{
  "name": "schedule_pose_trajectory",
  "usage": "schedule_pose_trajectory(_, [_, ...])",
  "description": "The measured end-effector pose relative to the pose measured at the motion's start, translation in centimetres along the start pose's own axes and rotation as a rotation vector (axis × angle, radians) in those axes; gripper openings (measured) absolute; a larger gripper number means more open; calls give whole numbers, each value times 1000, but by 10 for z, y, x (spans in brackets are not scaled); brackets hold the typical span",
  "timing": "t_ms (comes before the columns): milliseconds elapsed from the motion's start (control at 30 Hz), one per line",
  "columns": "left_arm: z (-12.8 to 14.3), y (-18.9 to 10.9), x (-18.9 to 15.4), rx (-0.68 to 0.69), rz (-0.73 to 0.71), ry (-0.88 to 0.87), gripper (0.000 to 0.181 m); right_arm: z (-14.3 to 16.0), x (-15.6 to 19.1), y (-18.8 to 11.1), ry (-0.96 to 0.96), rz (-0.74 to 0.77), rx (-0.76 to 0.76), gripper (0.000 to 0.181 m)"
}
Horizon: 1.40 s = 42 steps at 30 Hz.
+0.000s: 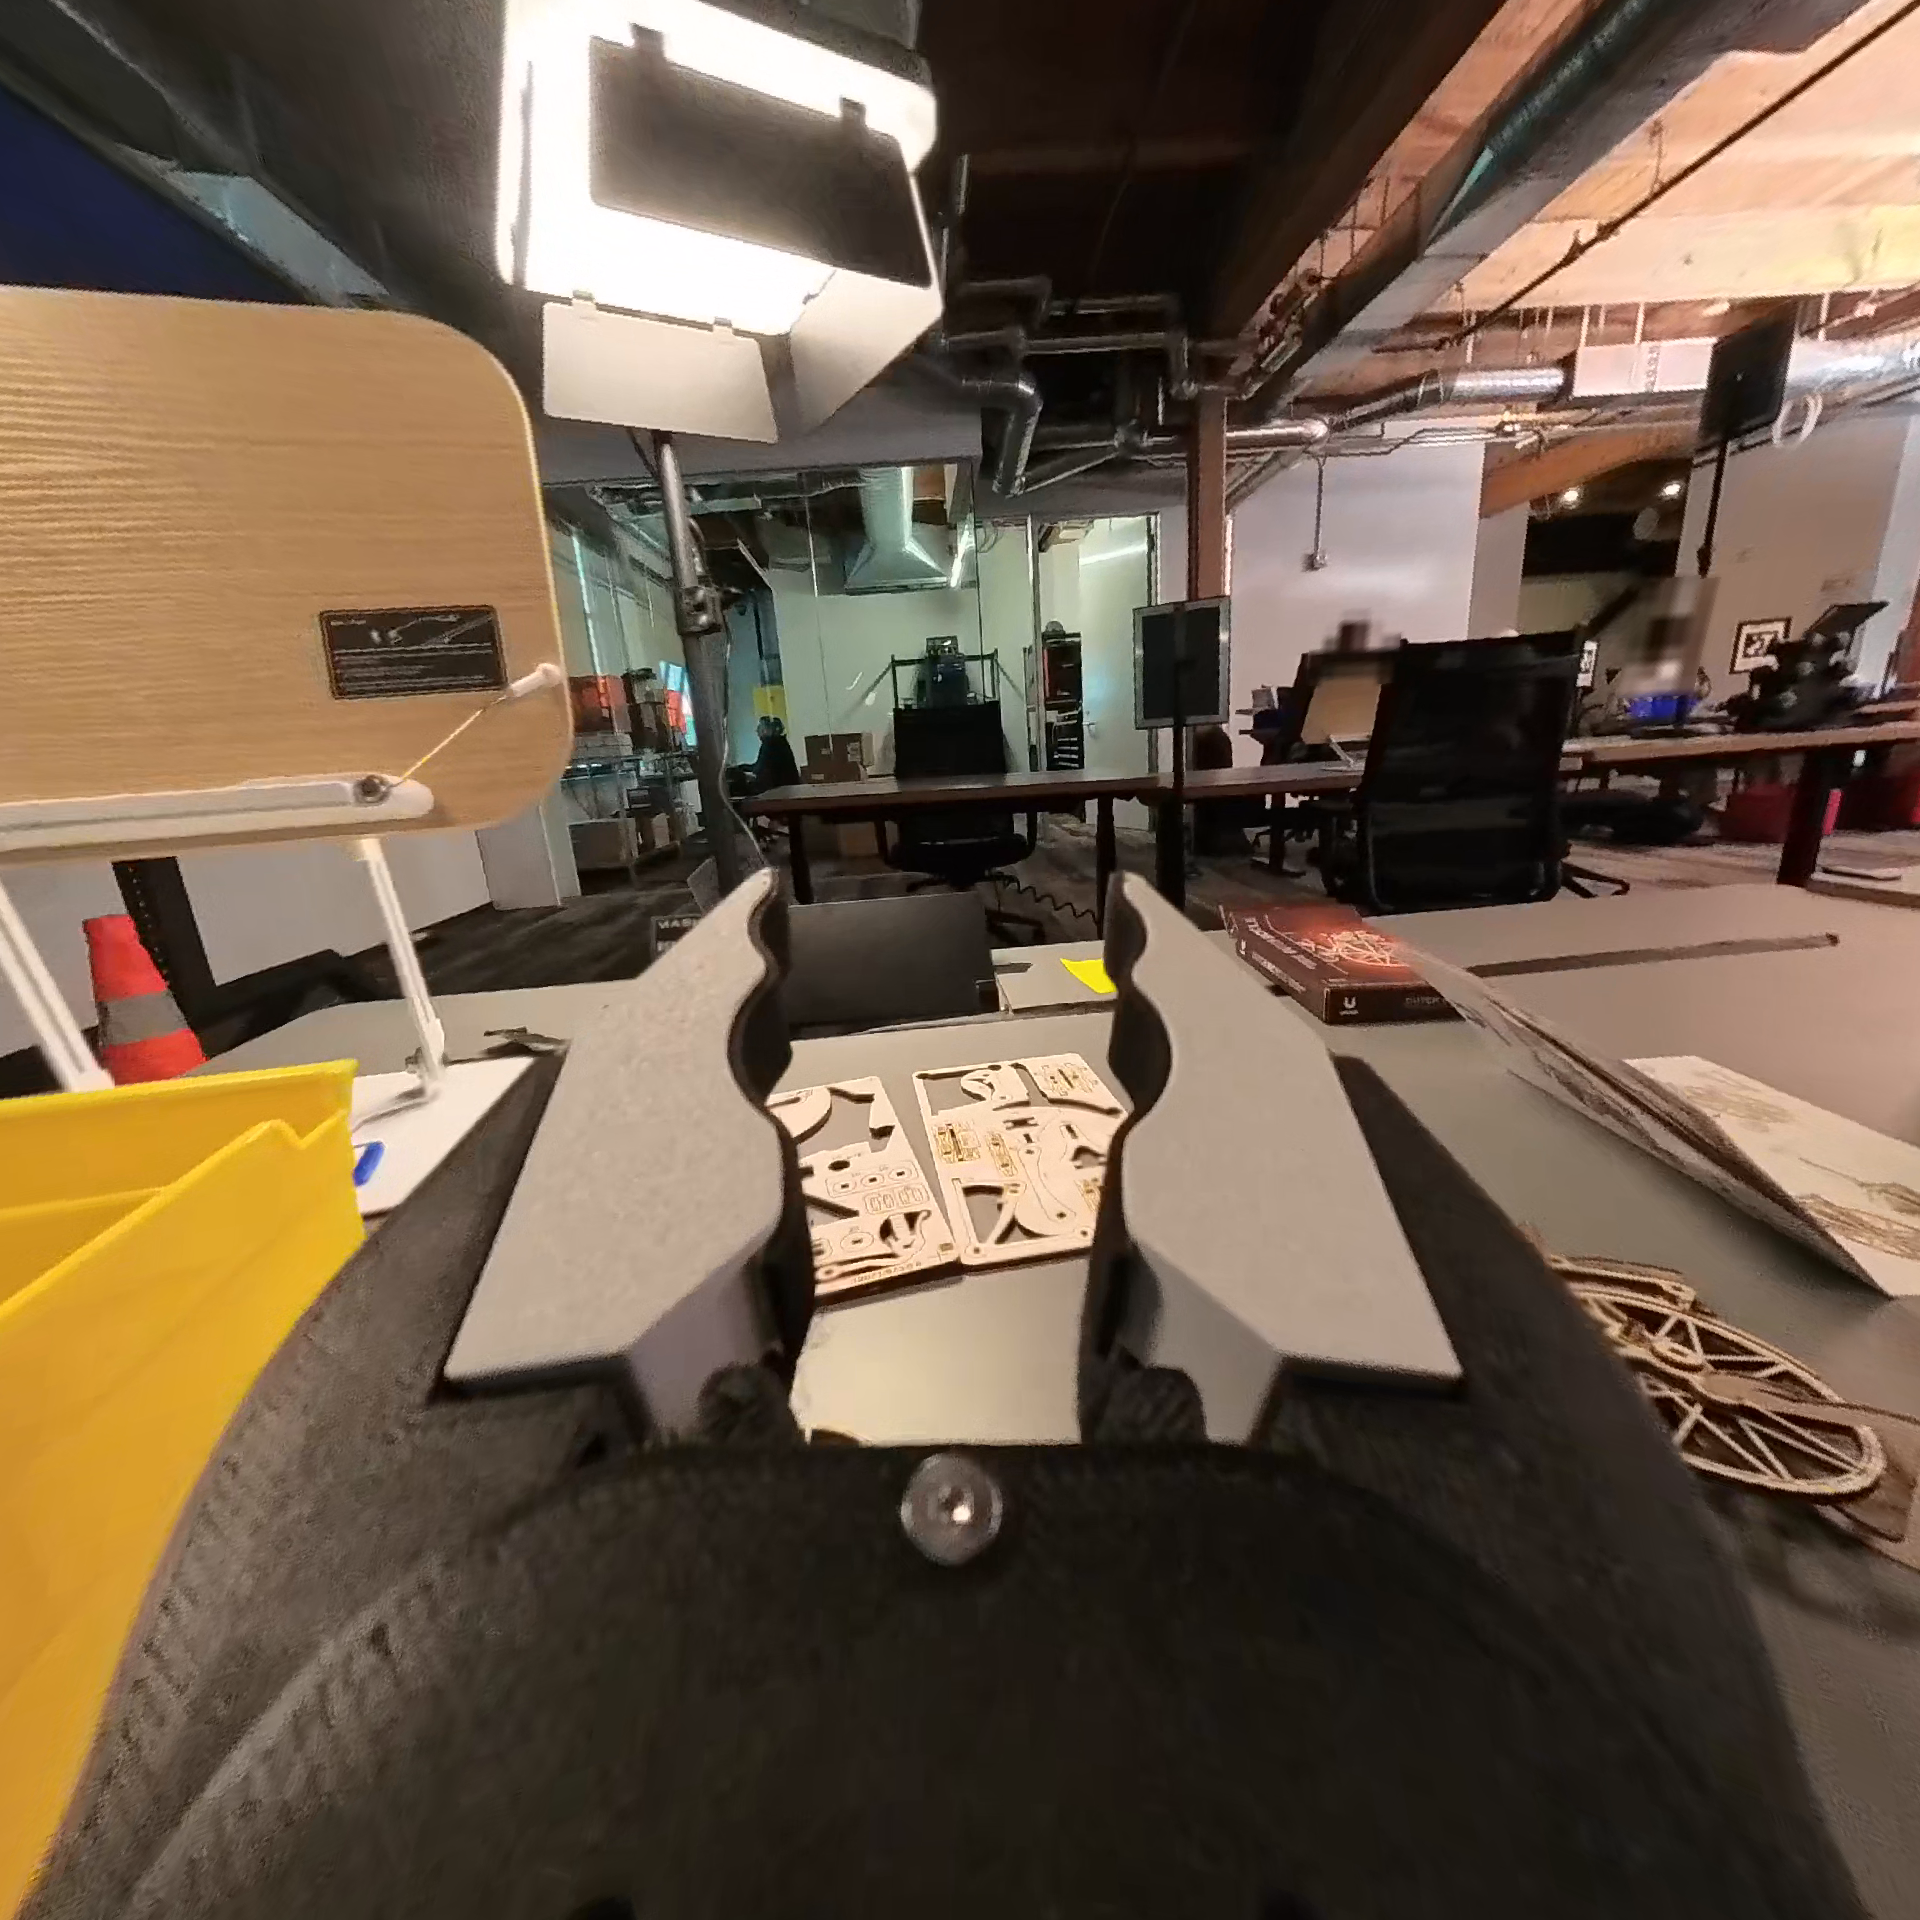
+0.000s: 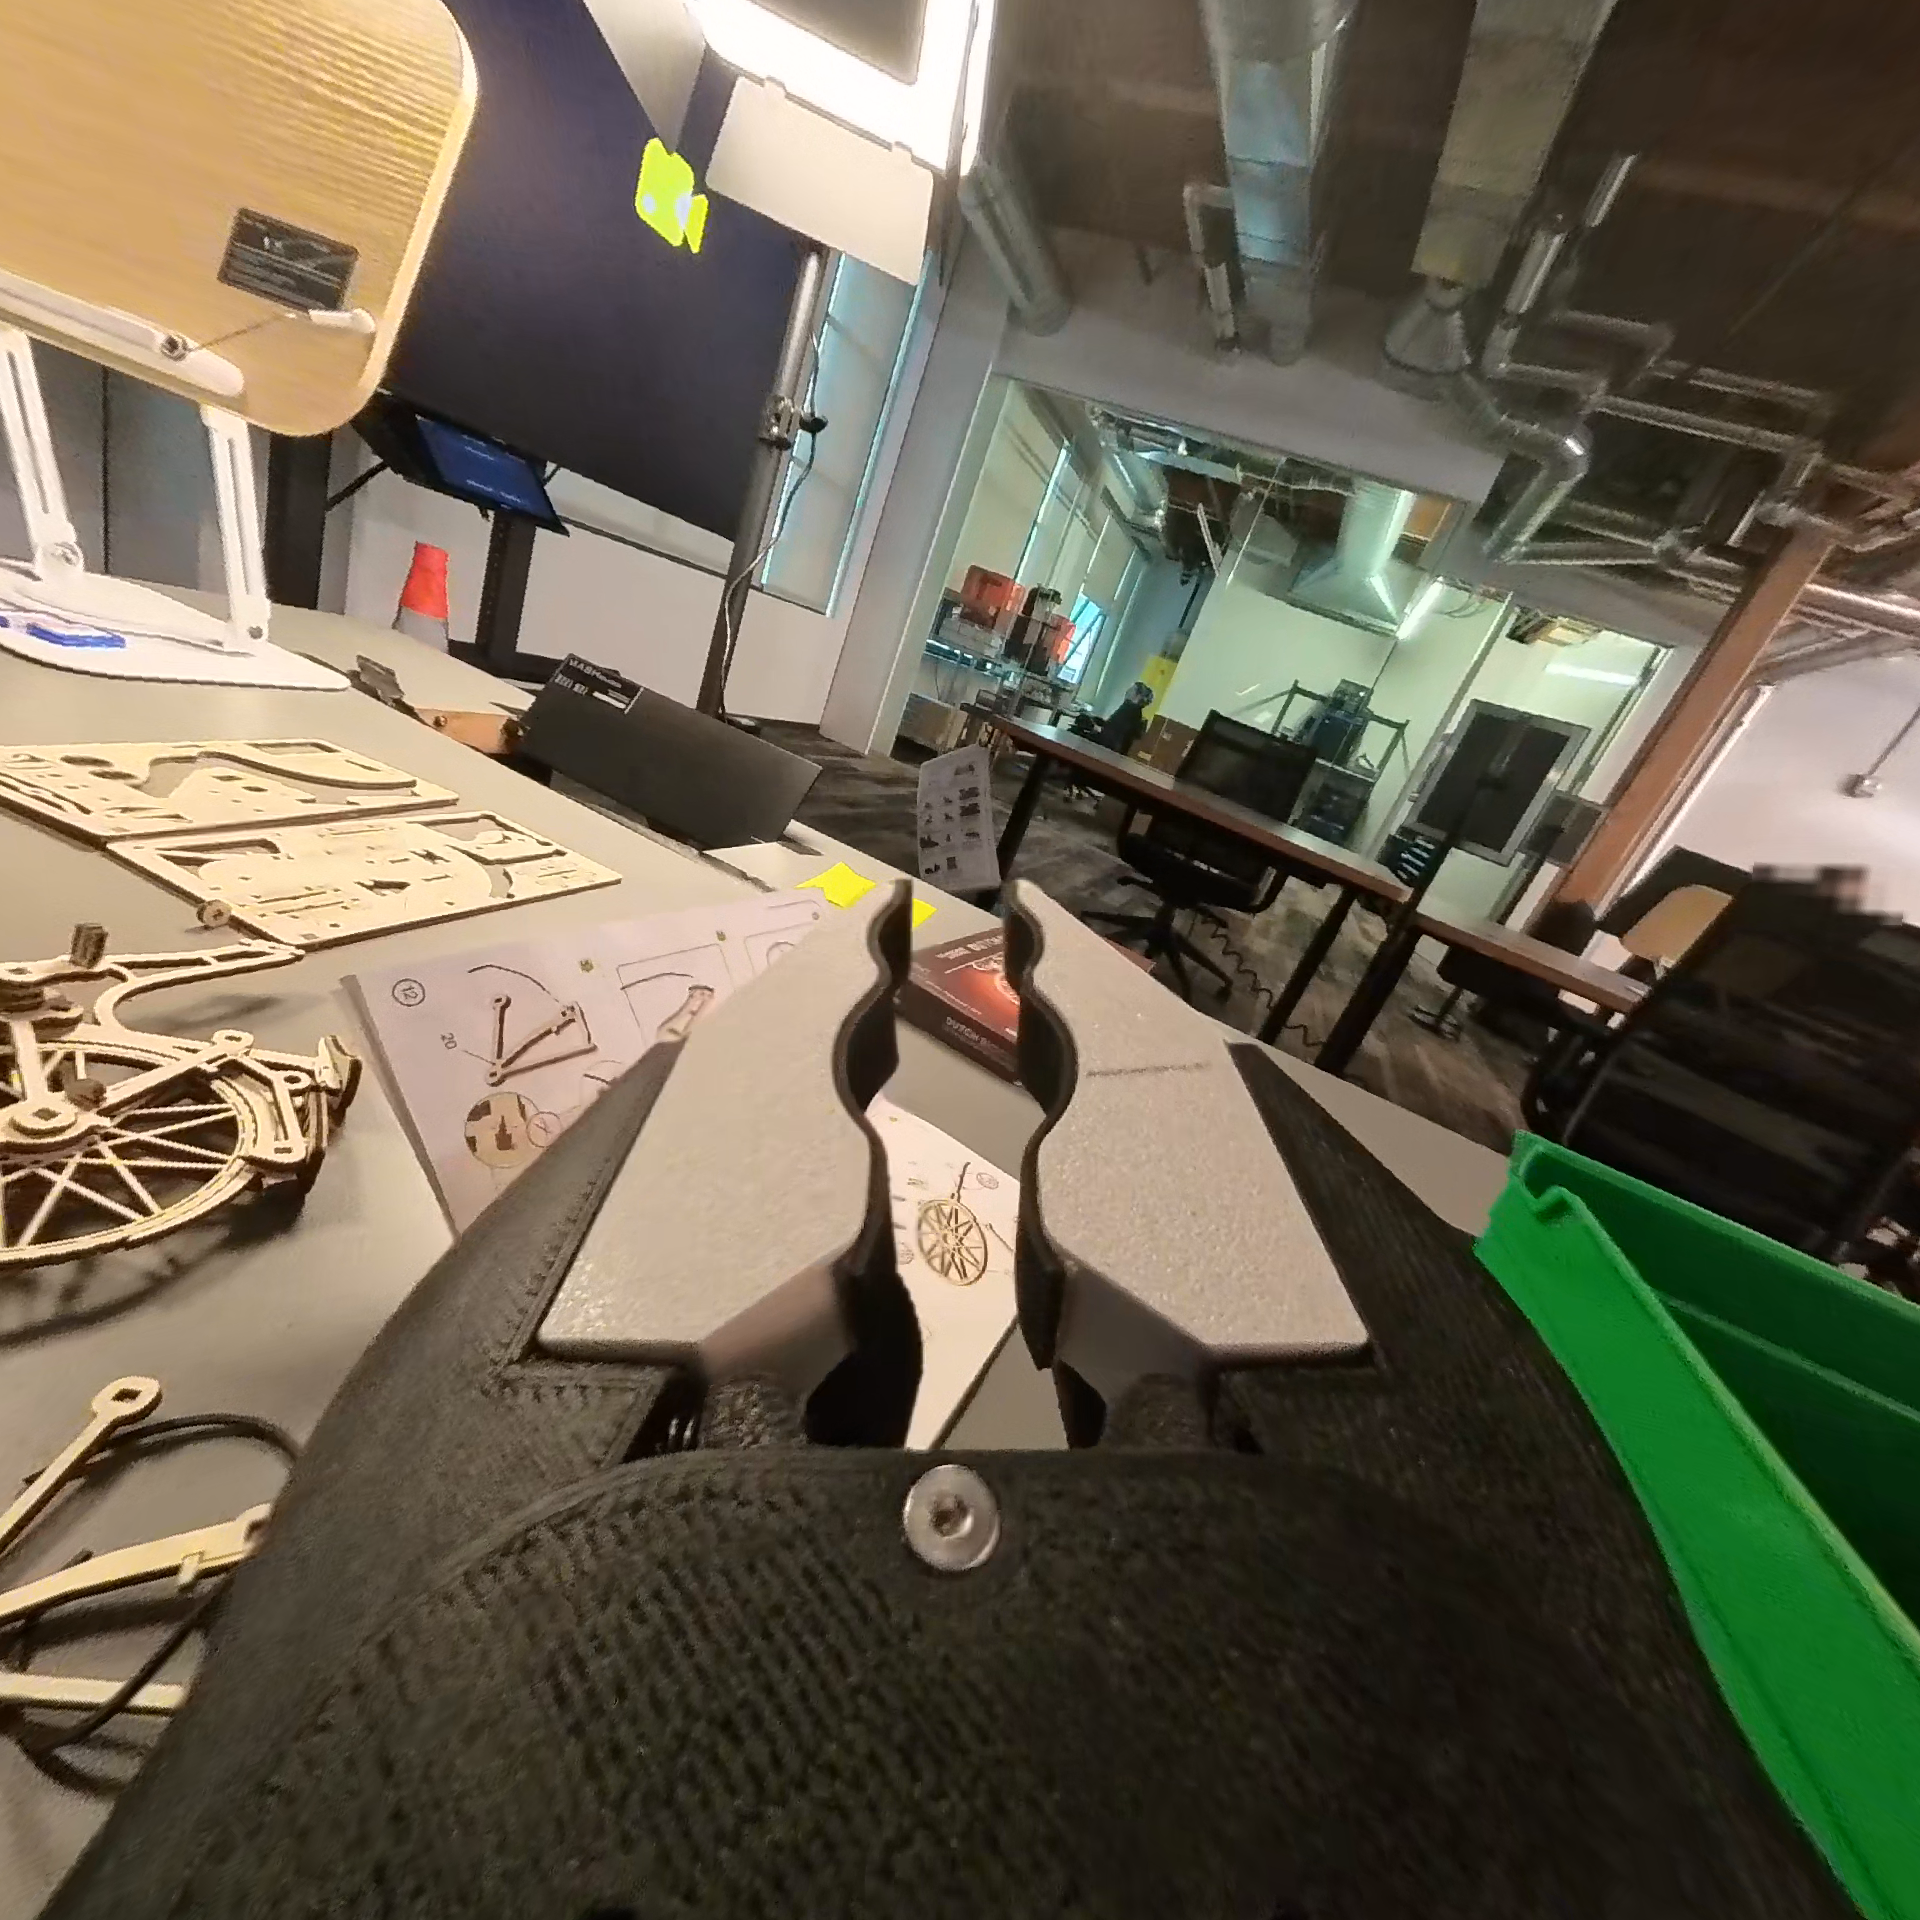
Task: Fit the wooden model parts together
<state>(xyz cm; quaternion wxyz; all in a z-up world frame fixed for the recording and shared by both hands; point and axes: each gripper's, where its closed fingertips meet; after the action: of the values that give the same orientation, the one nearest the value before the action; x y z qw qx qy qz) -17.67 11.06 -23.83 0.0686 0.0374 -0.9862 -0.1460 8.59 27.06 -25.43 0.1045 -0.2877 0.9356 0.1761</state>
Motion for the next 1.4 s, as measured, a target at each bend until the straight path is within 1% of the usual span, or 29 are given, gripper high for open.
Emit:
schedule_pose_trajectory(100, [1, -2, 5, -4, -8, -42, 57, -3, -2, -5, 2, 3, -15, 1])
schedule_pose_trajectory(133, [2, -1, 5, -1, -8, -51, 56, -4, -4, -6, 3, 11, -20, 0])
schedule_pose_trajectory(233, [8, 3, 5, 24, -5, -49, 55, -6, -11, -10, -7, 45, -29, 0])
schedule_pose_trajectory(367, [13, 10, -7, 63, 41, -4, 53, -8, -16, -12, -29, 70, -38, 0])
schedule_pose_trajectory(500, [14, 12, -15, 77, 50, 55, 50, -4, -14, -8, -25, 62, -19, 0])
schedule_pose_trajectory(600, [14, 18, -25, 74, 86, 51, 49, -3, -12, -6, -13, 49, -15, 0])
schedule_pose_trajectory(700, [13, 30, -47, 54, 157, 26, 49, -1, -10, -3, -5, 38, -7, 0])
schedule_pose_trajectory(767, [11, 36, -70, 31, 234, 25, 49, -2, -10, -3, 2, 38, -9, 0])
schedule_pose_trajectory(900, [7, 42, -122, 6, 411, 86, 50, -1, -7, -1, 20, 19, -3, 0])
schedule_pose_trajectory(967, [5, 42, -140, -10, 471, 122, 49, 0, 0, 0, 26, -18, 2, 0])
schedule_pose_trajectory(1033, [3, 42, -149, -29, 506, 136, 49, 7, 9, 1, 40, -70, 58, 0])
schedule_pose_trajectory(1067, [2, 41, -151, -35, 519, 132, 49, 15, 15, 2, 57, -108, 122, 0])
schedule_pose_trajectory(1133, [-1, 40, -150, -47, 527, 102, 48, 27, 33, 0, 107, -222, 227, 0])
schedule_pose_trajectory(1200, [-3, 39, -146, -60, 535, 52, 47, 38, 47, -4, 115, -315, 328, 0])
schedule_pose_trajectory(1300, [-4, 39, -144, -63, 549, -4, 46, 57, 61, -7, 113, -372, 481, 0])
schedule_pose_trajectory(1400, [0, 40, -147, -45, 580, -43, 46, 76, 76, -15, 189, -420, 673, 0])
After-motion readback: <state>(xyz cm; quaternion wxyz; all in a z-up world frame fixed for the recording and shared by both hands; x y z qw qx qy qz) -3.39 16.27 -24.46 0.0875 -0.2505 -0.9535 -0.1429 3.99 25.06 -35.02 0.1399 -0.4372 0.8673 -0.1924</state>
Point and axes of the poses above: each gripper's, where its closed fingertips meet, y out along the fingers, z out of its underside, x = y × z across the jaws, and after that the axes turned 11 degrees about z, right-handed
